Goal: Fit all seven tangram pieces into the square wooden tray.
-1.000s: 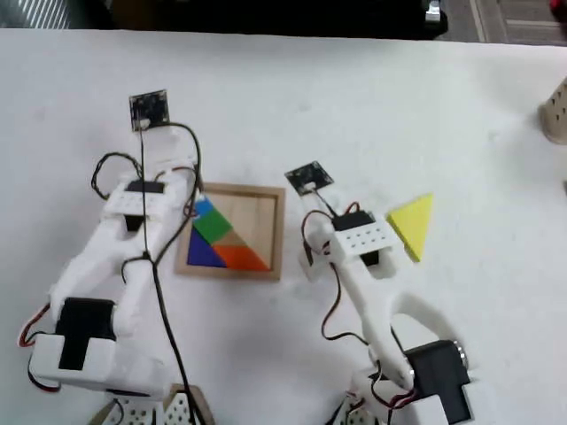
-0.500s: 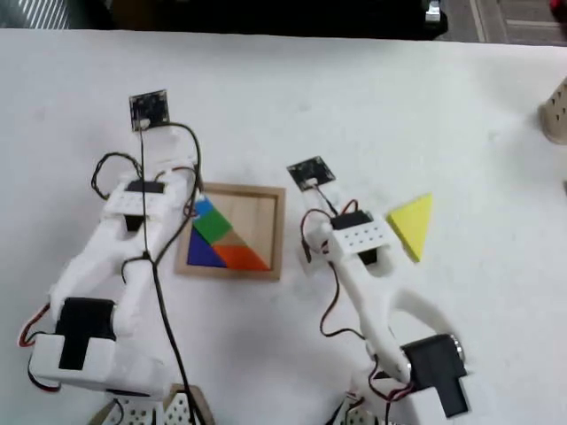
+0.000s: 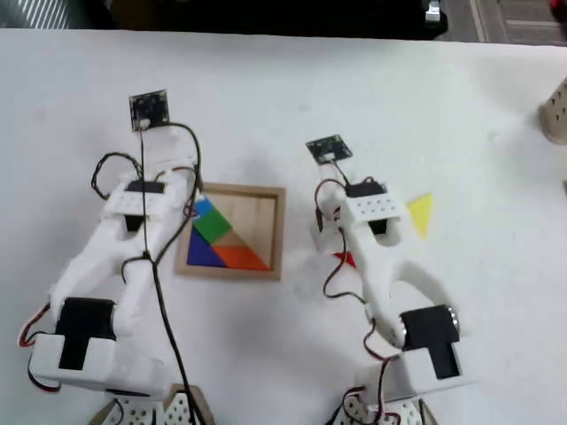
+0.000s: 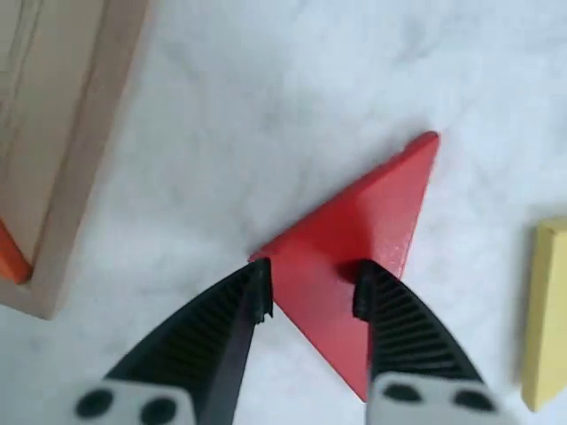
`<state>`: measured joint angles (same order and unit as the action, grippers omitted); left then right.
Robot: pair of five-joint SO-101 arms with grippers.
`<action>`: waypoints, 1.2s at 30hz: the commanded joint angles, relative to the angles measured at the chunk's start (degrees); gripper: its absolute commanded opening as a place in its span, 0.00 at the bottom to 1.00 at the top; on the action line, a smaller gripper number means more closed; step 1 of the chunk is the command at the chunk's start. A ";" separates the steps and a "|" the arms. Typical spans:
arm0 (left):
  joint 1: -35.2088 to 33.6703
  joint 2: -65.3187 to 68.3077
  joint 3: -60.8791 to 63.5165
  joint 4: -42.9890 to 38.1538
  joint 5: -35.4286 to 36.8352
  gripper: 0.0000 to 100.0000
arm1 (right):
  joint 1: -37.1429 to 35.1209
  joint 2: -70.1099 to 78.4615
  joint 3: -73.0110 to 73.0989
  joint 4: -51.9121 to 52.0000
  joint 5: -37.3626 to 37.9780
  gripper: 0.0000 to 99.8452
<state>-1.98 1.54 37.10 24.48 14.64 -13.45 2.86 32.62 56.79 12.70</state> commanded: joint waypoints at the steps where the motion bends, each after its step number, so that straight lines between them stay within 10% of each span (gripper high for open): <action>1: -0.75 -0.40 -2.81 -0.53 -0.62 0.02 | 1.36 1.27 -0.35 0.92 2.37 0.15; 8: -0.75 -0.40 -2.81 -0.53 -0.62 0.02 | 0.66 1.19 -0.35 0.92 2.73 0.28; 36: -0.48 -0.48 -2.81 -0.62 -4.22 0.02 | -6.81 4.53 -3.78 6.29 5.10 0.28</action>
<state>-1.98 1.54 37.10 24.48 12.00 -17.85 5.93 30.77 60.31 15.34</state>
